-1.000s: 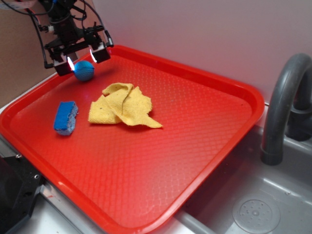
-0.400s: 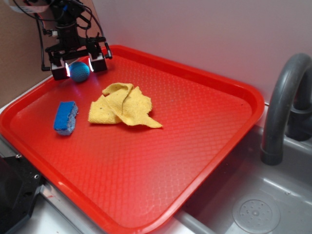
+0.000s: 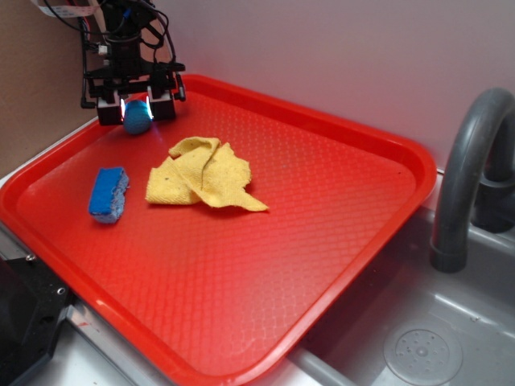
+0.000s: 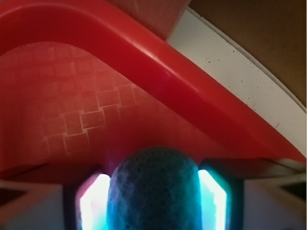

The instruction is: Grab the blue ball.

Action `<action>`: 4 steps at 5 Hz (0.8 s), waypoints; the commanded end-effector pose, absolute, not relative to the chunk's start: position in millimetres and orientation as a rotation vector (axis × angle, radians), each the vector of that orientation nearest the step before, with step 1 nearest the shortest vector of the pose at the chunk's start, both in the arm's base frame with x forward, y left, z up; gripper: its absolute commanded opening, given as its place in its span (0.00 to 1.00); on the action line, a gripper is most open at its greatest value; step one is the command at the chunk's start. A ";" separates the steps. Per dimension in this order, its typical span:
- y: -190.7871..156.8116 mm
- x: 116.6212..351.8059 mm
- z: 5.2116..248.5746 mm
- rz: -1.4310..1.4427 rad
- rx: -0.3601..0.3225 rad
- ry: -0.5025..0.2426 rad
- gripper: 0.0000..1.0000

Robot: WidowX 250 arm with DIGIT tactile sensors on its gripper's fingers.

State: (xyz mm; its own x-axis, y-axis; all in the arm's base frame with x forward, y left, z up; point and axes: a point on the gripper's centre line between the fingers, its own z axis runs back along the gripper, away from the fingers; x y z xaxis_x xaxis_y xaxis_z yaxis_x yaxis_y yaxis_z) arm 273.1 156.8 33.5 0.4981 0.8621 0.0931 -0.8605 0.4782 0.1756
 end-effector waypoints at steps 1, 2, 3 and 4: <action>84.8 261.6 157.3 0.935 0.123 -0.259 0.00; 43.4 238.4 206.5 0.824 0.008 -0.340 0.00; 15.1 214.7 256.9 0.639 -0.129 -0.351 0.00; 14.6 218.3 247.0 0.522 -0.235 -0.323 0.00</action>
